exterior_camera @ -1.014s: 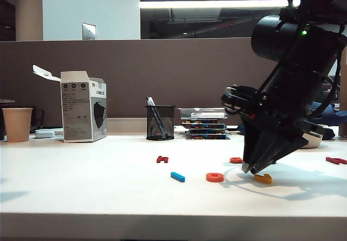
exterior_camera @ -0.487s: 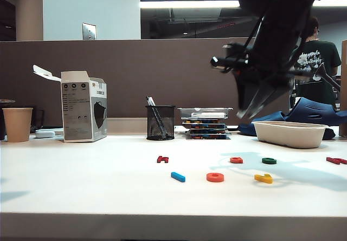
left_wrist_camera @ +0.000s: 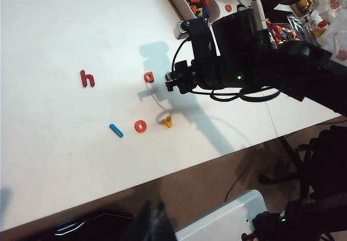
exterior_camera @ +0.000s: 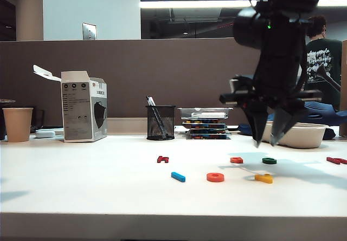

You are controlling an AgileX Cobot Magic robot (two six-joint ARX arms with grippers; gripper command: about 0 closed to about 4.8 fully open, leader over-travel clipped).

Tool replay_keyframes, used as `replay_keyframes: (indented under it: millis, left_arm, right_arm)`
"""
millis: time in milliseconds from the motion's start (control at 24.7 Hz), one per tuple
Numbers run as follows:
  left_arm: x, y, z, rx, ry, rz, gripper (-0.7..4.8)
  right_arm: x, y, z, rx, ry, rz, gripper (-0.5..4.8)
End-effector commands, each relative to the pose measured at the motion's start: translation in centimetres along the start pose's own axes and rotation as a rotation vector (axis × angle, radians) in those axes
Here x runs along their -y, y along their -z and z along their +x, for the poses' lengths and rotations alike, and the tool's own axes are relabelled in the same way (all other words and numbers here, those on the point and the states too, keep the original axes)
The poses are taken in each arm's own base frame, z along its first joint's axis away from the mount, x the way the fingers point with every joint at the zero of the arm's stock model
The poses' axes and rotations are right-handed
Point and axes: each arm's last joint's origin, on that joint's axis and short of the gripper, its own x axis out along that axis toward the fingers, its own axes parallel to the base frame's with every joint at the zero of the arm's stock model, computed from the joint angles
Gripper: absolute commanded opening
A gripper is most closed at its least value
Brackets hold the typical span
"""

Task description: Select the appropriate letters from the row of letter magnets placed on the table to arrange into the word "love".

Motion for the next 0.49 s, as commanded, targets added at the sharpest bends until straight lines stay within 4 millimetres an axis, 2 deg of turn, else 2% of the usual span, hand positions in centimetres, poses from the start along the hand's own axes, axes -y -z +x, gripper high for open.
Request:
replay_keyframes:
  millis: [41, 122, 243, 487]
  left_arm:
    - [0.07, -0.02, -0.17, 0.007, 0.006, 0.007, -0.05]
    - [0.06, -0.01, -0.17, 0.006, 0.005, 0.007, -0.05]
    - [0.06, -0.01, -0.17, 0.006, 0.005, 0.007, -0.05]
    - [0.06, -0.01, -0.17, 0.006, 0.004, 0.007, -0.05]
  right_arm:
    - [1.23, -0.33, 0.62, -0.002, 0.020, 0.024, 1.54]
    - [1.67, -0.45, 0.71, -0.001, 0.008, 0.037, 1.54]
    - [1.71, -0.62, 0.72, 0.003, -0.055, 0.000, 2.15]
    - [1.65, -0.80, 0.83, 0.022, -0.058, -0.008, 2.16]
